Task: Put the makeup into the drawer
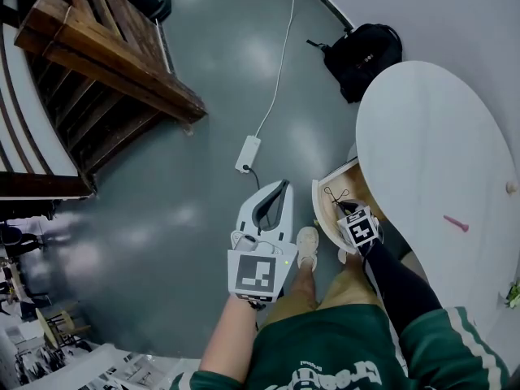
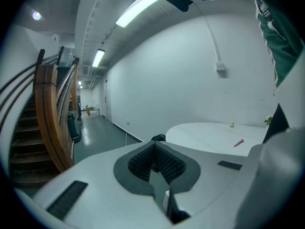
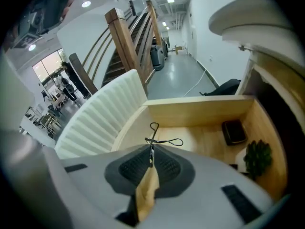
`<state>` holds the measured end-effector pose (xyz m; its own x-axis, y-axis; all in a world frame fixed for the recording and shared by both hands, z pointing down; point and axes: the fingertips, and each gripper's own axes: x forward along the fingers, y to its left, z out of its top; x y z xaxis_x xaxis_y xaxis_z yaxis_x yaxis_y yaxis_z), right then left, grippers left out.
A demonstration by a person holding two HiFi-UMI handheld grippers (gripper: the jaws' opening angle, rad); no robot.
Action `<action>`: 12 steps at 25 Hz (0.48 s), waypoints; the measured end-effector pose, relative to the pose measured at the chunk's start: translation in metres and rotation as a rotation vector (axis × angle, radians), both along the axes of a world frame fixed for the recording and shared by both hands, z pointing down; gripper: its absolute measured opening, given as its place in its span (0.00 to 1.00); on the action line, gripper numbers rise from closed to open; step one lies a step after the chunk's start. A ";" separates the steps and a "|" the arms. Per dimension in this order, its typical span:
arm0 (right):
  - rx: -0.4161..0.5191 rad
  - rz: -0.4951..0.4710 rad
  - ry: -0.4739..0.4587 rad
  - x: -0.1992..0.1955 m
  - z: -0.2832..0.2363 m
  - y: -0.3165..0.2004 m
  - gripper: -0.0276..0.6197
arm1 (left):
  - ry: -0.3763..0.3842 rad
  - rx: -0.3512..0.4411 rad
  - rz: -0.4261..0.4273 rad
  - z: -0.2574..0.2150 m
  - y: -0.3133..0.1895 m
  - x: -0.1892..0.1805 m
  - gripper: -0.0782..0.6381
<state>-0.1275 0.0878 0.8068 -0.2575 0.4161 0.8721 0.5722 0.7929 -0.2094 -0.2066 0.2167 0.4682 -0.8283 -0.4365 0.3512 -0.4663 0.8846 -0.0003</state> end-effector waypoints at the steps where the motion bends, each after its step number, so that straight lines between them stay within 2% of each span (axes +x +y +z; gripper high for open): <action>1: 0.005 0.000 0.005 -0.002 0.003 0.001 0.09 | 0.005 -0.003 -0.003 0.001 0.003 0.000 0.11; 8: 0.030 -0.004 0.024 -0.014 0.022 0.004 0.09 | 0.020 -0.008 -0.031 0.009 0.015 -0.001 0.11; 12: 0.043 -0.005 0.061 -0.008 0.028 0.005 0.09 | 0.021 0.012 -0.050 0.011 0.020 0.000 0.11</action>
